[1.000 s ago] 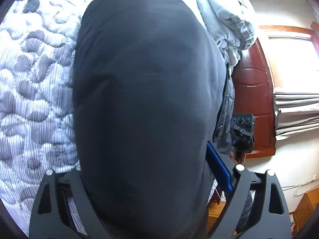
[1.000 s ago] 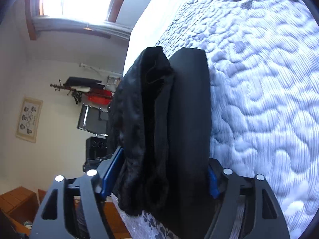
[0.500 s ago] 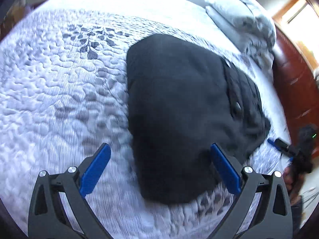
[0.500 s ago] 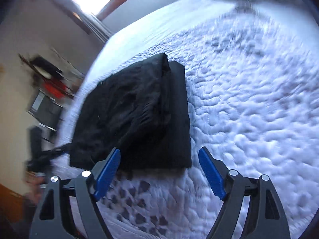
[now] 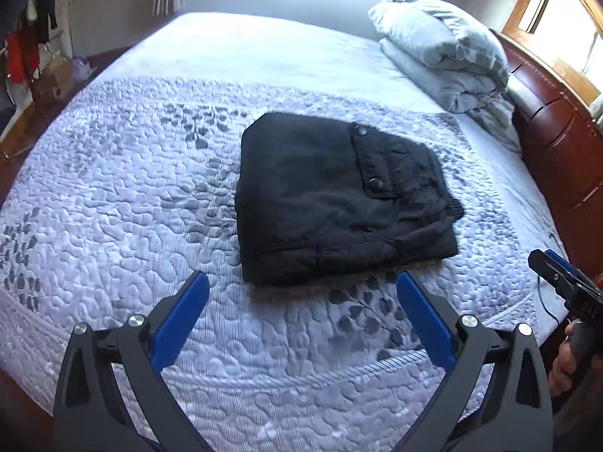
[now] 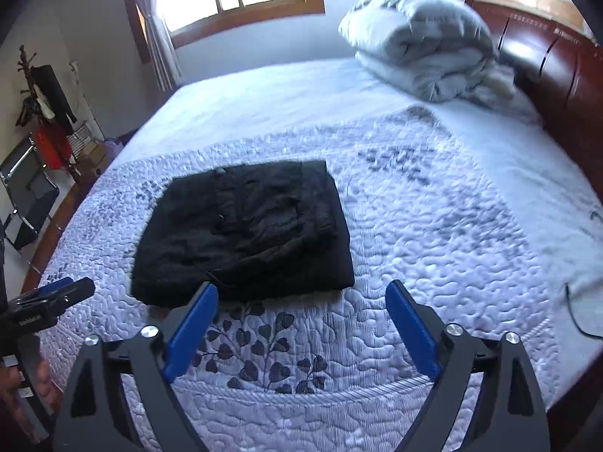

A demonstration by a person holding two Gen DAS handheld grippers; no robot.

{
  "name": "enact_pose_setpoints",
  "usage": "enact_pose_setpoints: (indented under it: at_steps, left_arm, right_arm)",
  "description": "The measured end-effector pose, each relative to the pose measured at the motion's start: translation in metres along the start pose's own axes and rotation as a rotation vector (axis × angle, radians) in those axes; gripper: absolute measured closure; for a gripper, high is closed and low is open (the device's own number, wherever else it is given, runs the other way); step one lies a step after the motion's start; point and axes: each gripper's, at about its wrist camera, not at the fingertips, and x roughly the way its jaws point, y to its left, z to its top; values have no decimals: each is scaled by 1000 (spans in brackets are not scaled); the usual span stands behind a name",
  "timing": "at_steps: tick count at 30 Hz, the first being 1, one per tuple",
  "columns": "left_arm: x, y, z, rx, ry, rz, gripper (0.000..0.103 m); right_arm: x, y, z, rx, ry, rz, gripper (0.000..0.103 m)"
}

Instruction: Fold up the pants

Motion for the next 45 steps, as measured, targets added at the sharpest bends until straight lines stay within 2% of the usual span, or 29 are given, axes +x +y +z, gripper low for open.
enact_pose_setpoints:
  at_steps: [4,10,21,25,35,45]
  left_arm:
    - [-28,-11,-7,37,-33,29,4]
    - [-57,-29,-17,87,-63,25,4]
    - [-86,-41,-27,89,-69,-31,4]
    - [-93,-45,-30,99,-83,-23,4]
    - [-99,-46,-41,112,-91,7,4]
    - [-105,-48,-40,133,-142,62,4]
  right_arm:
    - [-36,15,-2,-34,-55,-48,8]
    - [-70,33,-8,-81,-121,-90,7]
    - [-104,49,-11,-106,-190,-58,5]
    - [-106,51,-12,-92,-187,-54,4]
    - [-87,46,-24,-69,-93,-97,4]
    - [-87,52,-23,-81,-98,-68,4]
